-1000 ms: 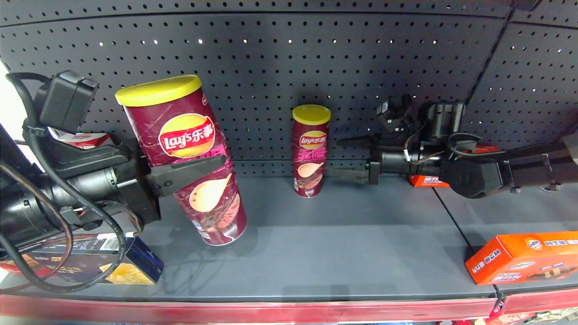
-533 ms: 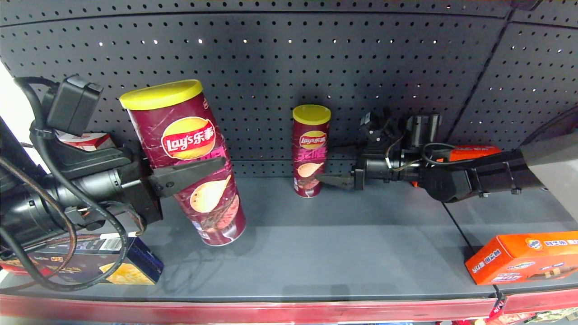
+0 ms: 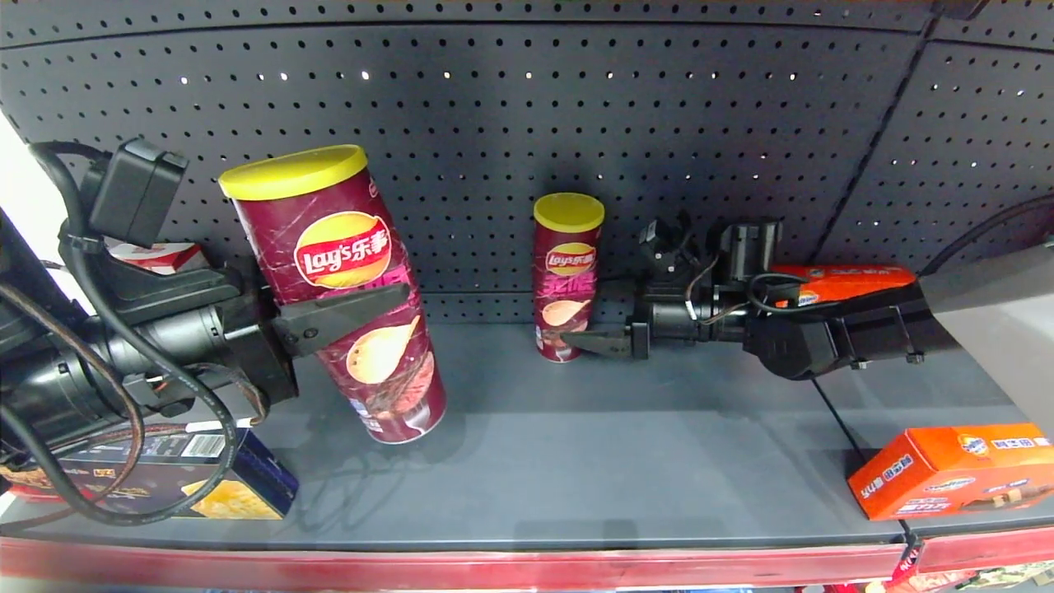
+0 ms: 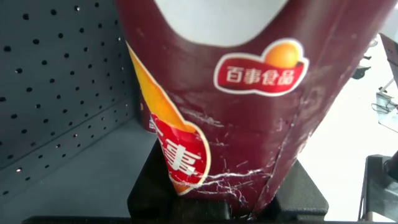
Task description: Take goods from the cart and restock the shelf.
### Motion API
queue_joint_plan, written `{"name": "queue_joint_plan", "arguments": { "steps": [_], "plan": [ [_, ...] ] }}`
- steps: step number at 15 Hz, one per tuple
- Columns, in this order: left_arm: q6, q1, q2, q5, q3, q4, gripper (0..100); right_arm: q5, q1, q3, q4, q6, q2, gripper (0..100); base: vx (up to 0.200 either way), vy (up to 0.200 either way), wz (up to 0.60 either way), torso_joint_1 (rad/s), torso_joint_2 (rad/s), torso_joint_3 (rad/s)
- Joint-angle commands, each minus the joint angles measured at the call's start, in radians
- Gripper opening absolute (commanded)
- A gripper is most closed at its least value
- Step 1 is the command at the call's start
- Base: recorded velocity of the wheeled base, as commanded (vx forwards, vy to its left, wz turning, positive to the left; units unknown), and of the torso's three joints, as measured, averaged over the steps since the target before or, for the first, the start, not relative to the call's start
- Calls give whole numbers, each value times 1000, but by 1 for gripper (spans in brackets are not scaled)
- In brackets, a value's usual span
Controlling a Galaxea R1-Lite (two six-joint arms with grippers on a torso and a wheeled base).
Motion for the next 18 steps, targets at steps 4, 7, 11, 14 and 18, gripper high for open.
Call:
{"name": "queue_joint_plan", "arguments": {
  "steps": [4, 7, 11, 14, 18],
  "plan": [
    [-1, 2, 1, 0, 9, 0, 0, -25, 17, -1, 0, 2, -4, 100, 0, 0, 0, 0, 0, 0],
    [-1, 2, -2, 0, 9, 1, 0, -42, 26, -21, -6, 5, 12, 100, 0, 0, 0, 0, 0, 0],
    [-1, 2, -2, 2, 12, 1, 0, -76, 40, -56, -15, 8, 54, 100, 0, 0, 0, 0, 0, 0],
    [-1, 2, -4, 2, 31, 0, 0, -99, 52, -90, -15, 20, 89, 100, 0, 0, 0, 0, 0, 0],
    [-1, 8, -4, 2, 31, 0, 0, -125, 66, -102, -83, 86, 109, 0, 0, 0, 0, 0, 0, 0]
  ]
}}
